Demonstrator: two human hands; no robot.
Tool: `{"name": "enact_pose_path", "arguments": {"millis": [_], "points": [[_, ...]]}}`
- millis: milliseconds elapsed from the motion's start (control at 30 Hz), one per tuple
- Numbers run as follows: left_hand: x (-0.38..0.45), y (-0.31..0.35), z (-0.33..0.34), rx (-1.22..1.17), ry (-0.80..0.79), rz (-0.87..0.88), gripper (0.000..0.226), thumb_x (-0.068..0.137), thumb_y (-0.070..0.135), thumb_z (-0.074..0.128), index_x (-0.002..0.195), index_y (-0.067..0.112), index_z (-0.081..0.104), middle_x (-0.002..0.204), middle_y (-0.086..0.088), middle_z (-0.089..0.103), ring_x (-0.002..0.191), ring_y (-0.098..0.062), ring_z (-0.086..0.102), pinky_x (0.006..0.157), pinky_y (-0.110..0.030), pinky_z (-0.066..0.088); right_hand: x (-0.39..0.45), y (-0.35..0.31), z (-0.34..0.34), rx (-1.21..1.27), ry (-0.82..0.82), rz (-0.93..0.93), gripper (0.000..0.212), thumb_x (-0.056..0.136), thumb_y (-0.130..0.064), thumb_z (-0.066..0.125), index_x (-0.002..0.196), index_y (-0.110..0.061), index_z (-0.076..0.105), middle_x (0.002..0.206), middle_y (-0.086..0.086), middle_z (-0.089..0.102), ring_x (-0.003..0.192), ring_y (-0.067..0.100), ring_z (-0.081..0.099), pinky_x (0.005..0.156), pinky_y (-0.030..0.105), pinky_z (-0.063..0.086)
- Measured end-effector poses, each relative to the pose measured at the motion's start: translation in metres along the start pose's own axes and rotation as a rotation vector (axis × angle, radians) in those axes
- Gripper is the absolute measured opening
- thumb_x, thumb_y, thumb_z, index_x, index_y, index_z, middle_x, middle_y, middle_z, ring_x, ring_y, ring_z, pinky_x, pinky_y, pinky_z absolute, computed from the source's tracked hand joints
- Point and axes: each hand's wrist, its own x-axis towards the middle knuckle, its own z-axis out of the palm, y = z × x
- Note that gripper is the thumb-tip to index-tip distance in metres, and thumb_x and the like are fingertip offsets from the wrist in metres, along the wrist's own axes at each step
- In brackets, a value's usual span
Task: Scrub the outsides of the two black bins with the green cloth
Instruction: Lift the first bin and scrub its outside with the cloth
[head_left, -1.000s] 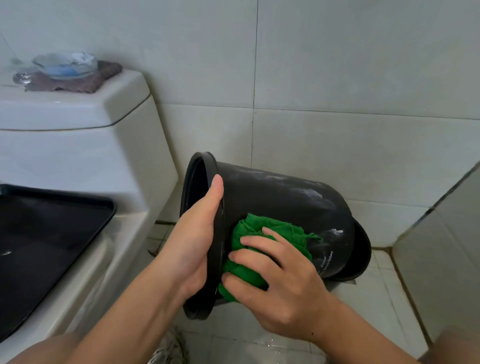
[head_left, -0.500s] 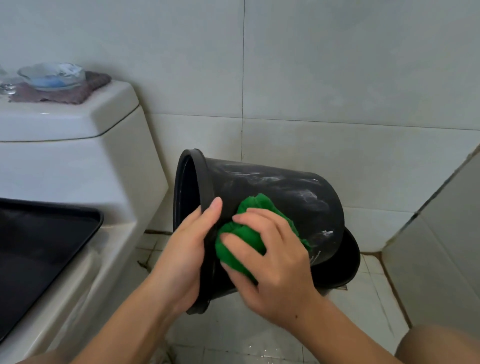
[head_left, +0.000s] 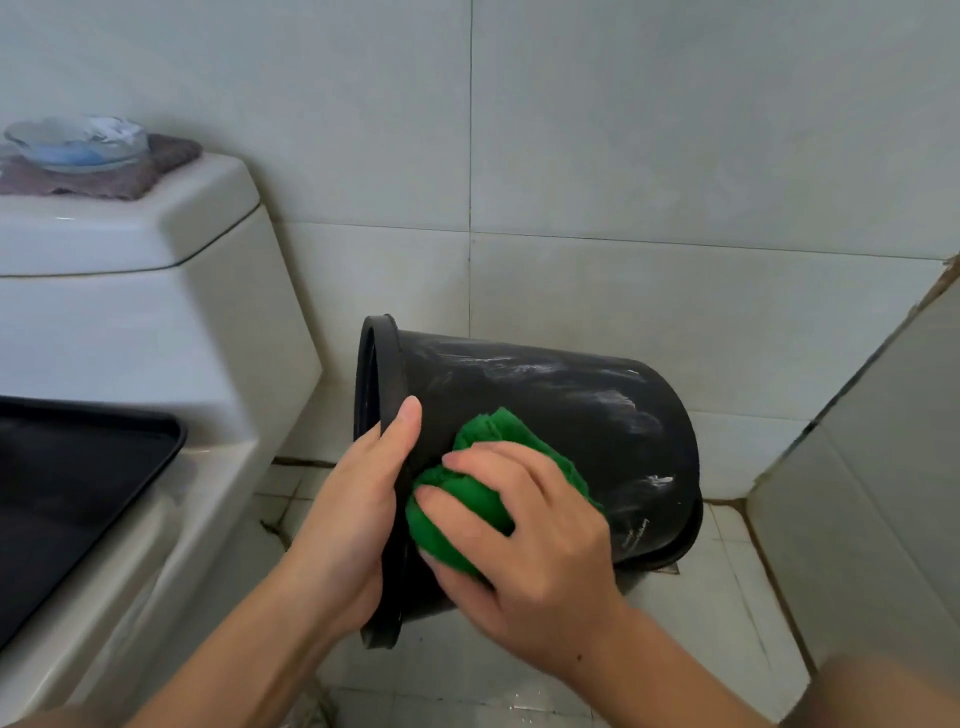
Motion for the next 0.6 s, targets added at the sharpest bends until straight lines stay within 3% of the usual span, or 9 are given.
{"name": "enact_pose_path", "arguments": {"millis": [100,167,233,367,467,600], "points": [[-0.001,0.001,-0.002,0.002,-0.020,-0.008,0.059,0.080,0.047,0.051,0.123,0.009,0.066,0.116,-0.014,0.073,0.106,-0.028,0.070,0.084,-0.035,0.060,0.000,0.023,-0.003,0.028,0.049,0.138,0.026,0.086,-0.028,0.069,0.110,-0.016,0.069,0.112,0.013,0.066,0.109,0.030,0.061,0.100,0.035,0.047],[-0.002,0.003,-0.002,0.009,-0.029,0.001,0.058,0.082,0.046,0.050,0.125,0.011,0.065,0.118,-0.012,0.072,0.109,-0.028,0.070,0.084,-0.036,0.059,-0.001,0.034,-0.004,0.035,0.072,0.298,0.034,0.083,-0.032,0.069,0.114,-0.017,0.066,0.121,0.015,0.061,0.117,0.032,0.056,0.105,0.033,0.042],[-0.002,0.002,-0.004,0.023,-0.033,0.035,0.053,0.084,0.042,0.050,0.126,0.012,0.065,0.118,-0.011,0.073,0.109,-0.027,0.070,0.083,-0.035,0.060,-0.004,0.033,0.000,0.026,0.038,0.336,0.041,0.082,-0.036,0.068,0.119,-0.021,0.061,0.128,0.017,0.057,0.126,0.034,0.050,0.109,0.036,0.039],[0.001,0.004,-0.010,0.058,-0.074,0.051,0.040,0.080,0.016,0.054,0.118,0.011,0.067,0.109,-0.013,0.075,0.094,-0.027,0.074,0.068,-0.032,0.061,-0.008,0.031,0.006,0.009,0.016,0.254,0.031,0.083,-0.026,0.068,0.113,-0.016,0.067,0.120,0.014,0.063,0.121,0.033,0.056,0.102,0.043,0.047],[0.006,0.009,-0.014,0.056,-0.105,0.029,0.055,0.058,-0.003,0.052,0.111,0.002,0.065,0.104,-0.018,0.075,0.081,-0.029,0.074,0.061,-0.032,0.061,-0.010,0.036,0.004,-0.014,-0.006,0.147,0.026,0.083,-0.020,0.070,0.107,-0.012,0.073,0.114,0.015,0.066,0.114,0.033,0.060,0.097,0.044,0.051],[0.011,0.010,-0.022,0.127,-0.086,0.026,0.066,0.042,-0.006,0.044,0.104,-0.002,0.067,0.099,-0.024,0.071,0.077,-0.034,0.070,0.058,-0.035,0.060,-0.017,0.028,0.009,-0.029,-0.064,0.017,0.027,0.083,-0.020,0.070,0.110,-0.015,0.070,0.113,0.014,0.068,0.113,0.033,0.060,0.099,0.041,0.050]]}}
